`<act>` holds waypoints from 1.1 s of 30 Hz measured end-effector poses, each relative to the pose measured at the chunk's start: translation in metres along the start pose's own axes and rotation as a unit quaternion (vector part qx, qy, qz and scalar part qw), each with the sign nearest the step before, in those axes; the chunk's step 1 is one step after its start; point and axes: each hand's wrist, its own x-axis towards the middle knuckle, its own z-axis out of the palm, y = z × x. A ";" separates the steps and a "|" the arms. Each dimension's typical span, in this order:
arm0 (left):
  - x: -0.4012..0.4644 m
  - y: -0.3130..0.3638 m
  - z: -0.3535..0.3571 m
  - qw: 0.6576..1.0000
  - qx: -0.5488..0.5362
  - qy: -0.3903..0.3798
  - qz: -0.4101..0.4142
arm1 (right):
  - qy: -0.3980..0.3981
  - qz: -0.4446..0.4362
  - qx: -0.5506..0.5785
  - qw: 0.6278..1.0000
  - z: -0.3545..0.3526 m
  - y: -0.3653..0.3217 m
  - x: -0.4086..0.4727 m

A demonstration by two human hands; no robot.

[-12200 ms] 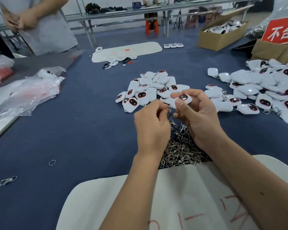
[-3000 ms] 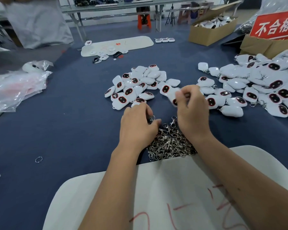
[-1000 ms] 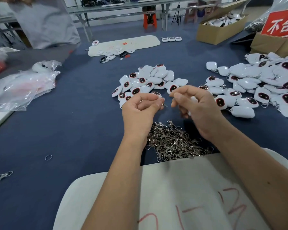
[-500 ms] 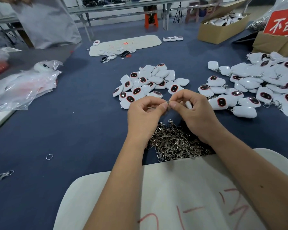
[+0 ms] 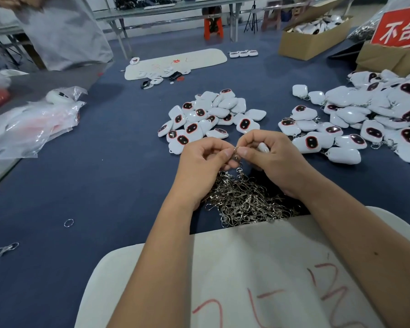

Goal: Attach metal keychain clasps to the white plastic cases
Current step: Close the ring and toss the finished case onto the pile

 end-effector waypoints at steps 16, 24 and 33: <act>0.002 -0.004 -0.001 1.000 -0.002 0.005 -0.001 | 0.020 -0.013 -0.008 1.000 0.001 0.000 0.000; 0.002 -0.004 -0.002 1.000 0.014 0.008 0.004 | 0.024 -0.012 -0.012 1.000 0.000 0.000 0.000; 0.000 -0.007 0.002 0.974 0.206 0.051 0.075 | 0.048 -0.048 -0.119 0.991 0.006 -0.004 -0.002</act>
